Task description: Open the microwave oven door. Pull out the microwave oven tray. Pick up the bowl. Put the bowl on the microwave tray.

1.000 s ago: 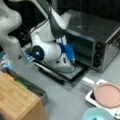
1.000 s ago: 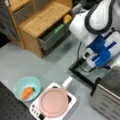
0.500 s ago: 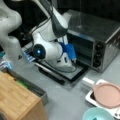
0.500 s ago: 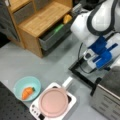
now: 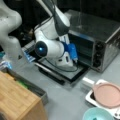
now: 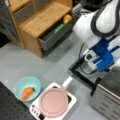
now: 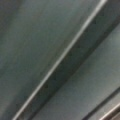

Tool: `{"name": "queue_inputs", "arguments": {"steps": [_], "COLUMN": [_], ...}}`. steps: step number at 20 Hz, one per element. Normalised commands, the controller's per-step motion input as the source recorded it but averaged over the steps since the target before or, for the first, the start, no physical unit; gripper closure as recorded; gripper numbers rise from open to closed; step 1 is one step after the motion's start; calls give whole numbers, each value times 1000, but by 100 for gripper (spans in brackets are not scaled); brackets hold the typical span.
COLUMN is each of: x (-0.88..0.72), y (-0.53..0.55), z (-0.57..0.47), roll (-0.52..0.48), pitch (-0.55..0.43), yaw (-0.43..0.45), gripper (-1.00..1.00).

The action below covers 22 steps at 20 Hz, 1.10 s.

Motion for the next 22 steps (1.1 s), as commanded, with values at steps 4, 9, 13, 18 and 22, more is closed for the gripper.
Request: {"name": "queue_inputs", "arguments": {"steps": [4,9,13,18,22], "x": [221,214,193,208,220], "y": [156,203,141,151,220], "z": [-126,-124,-87,-82,-86], "roll": [118,167,154,140,130], "pitch": [26,66,104,109,109], "yaw": [-123,-111,-88,-97,-125], "gripper": [-100,-100,-100,-100,-100]}}
